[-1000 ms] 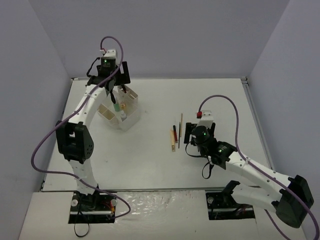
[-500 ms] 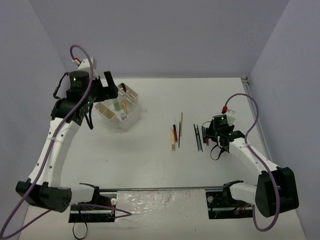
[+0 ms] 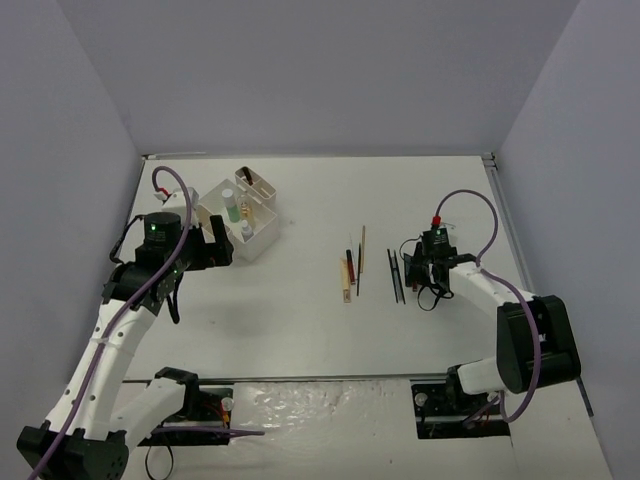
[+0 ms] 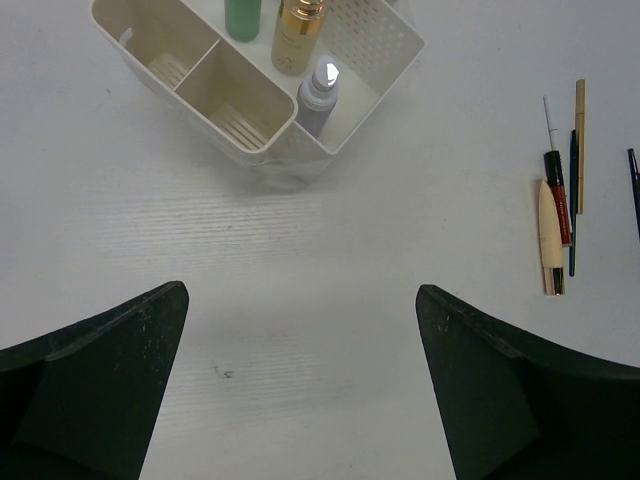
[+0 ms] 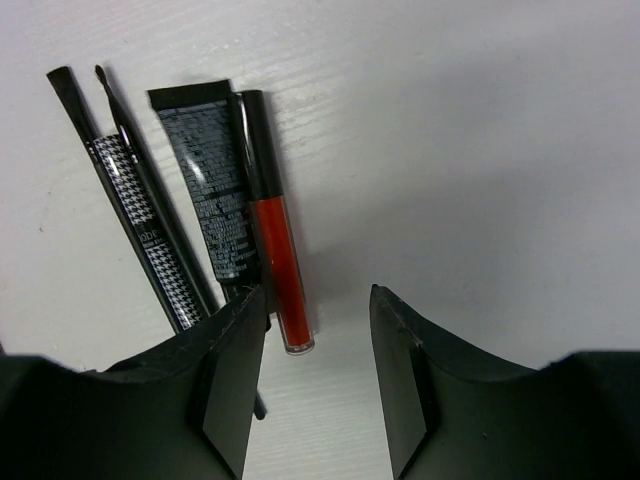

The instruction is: Organize the makeup

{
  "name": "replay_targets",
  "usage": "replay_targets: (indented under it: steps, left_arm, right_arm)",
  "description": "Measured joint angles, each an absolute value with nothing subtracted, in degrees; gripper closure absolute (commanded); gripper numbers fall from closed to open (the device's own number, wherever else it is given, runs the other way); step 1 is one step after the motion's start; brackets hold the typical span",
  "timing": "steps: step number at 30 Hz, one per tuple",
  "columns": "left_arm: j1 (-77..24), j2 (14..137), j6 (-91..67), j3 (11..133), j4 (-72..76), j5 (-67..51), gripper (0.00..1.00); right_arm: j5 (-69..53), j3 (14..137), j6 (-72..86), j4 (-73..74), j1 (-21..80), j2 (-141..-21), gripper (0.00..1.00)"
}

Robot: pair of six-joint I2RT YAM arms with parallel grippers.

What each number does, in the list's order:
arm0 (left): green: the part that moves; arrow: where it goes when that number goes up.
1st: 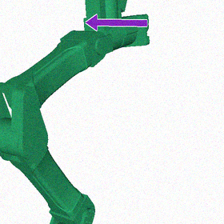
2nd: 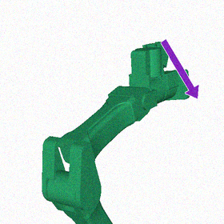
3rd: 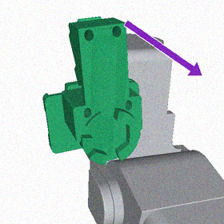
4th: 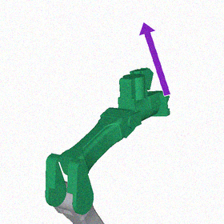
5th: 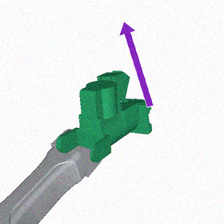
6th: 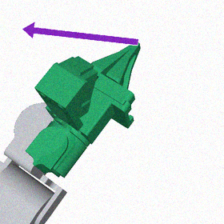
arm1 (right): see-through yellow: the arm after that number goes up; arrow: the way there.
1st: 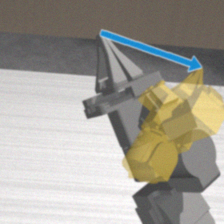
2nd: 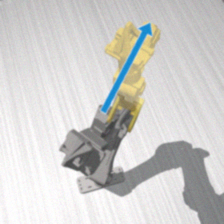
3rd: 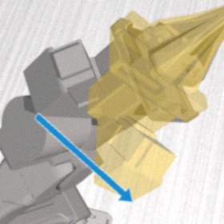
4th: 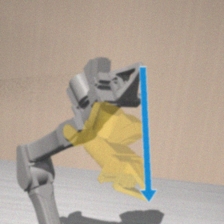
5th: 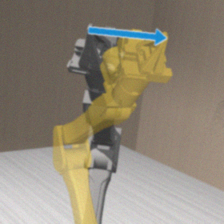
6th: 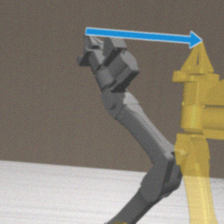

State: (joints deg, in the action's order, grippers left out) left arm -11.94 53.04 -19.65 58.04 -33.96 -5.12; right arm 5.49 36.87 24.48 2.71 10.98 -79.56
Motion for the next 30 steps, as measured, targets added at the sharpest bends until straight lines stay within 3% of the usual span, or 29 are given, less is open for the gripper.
replay_targets:
  steps: [12,15,17,23,30]
  left_arm:
    - [-11.9,51.4,-19.5,57.3,-33.6,-4.9,0.03]
    - [-11.9,51.4,-19.5,57.3,-33.5,-4.9,0.03]
    - [-11.9,51.4,-19.5,57.3,-33.5,-4.9,0.03]
    - [-11.9,51.5,-19.6,57.3,-33.1,-6.3,0.03]
    - [-12.0,53.6,-21.6,60.0,-34.0,-12.2,0.03]
  right_arm:
    - [4.1,38.6,23.9,1.5,10.9,-84.2,0.61]
    - [4.1,39.1,24.0,1.1,10.8,-85.0,0.70]
    - [4.2,39.3,24.1,1.0,10.6,-85.3,0.82]
    - [5.8,39.4,24.2,2.0,10.5,-84.6,0.98]
    - [7.6,39.7,21.5,4.5,14.4,-74.3,1.00]
